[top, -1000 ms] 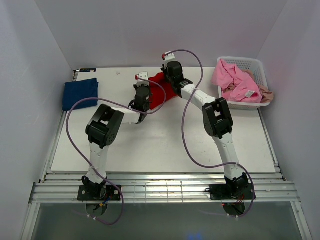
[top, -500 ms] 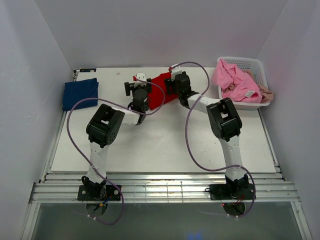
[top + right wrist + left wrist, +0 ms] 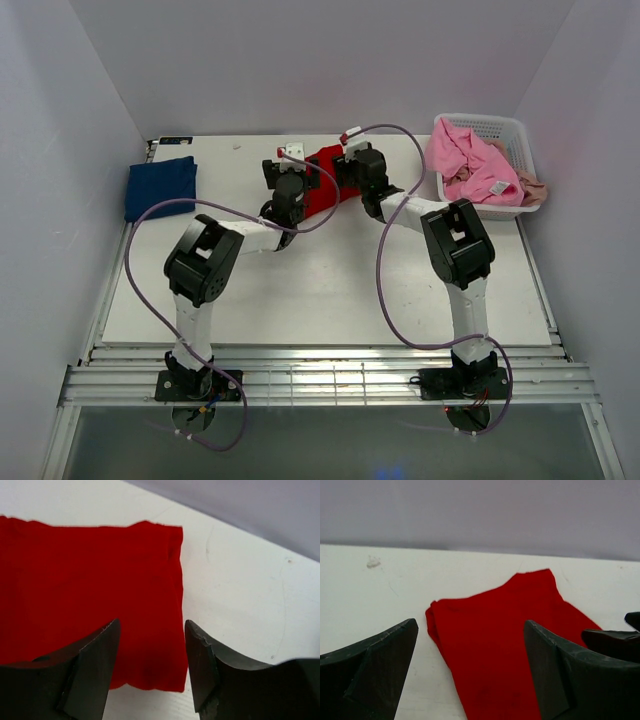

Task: Fold and stack the t-shirts
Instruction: Fold the long partially folded tshirt into a neat square

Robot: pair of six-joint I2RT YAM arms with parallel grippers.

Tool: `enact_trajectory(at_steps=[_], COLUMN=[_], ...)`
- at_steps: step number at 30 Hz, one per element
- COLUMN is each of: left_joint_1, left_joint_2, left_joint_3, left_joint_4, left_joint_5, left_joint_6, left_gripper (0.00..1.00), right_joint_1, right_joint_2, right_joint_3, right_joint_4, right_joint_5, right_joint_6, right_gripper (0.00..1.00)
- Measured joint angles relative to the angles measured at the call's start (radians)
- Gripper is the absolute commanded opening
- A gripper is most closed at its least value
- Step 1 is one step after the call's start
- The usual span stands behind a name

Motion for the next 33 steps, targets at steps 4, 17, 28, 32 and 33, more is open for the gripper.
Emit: enact_trajectory(at_steps=[4, 17, 28, 32, 33], left_joint_1=[0.072, 0.18, 0.201, 0.207, 0.209], left_joint_2=[-0.042, -0.358, -0.387, -0.394, -0.398], left_joint_3=[-0.039, -0.252, -0.262, -0.309, -0.324], left_joint_4=[-0.166, -0.305, -0.501, -0.519, -0.524], left_joint_5=[0.128, 0.318, 0.545, 0.592, 0.605], left_joint_6=[-0.139, -0.309, -0.441, -0.471, -0.478], left_gripper=[0.95, 0.94, 0.95, 0.95, 0.95], right_joint_1=[0.0, 0.0, -0.002, -0.003, -0.003], right_joint_2=[0.0, 0.106, 0.37, 0.372, 0.371], right_joint_3=[-0.055, 0.219, 0.587, 0.586, 0.586], right_joint_4=[0.003, 0.009, -0.461, -0.565, -0.574], right_joint_5=[-0.031, -0.162, -0.241, -0.272, -0.28], right_joint_6=[0.001, 0.08, 0.168, 0.198, 0.207], right_gripper=[0.26, 0.08, 0.08, 0.08, 0.08])
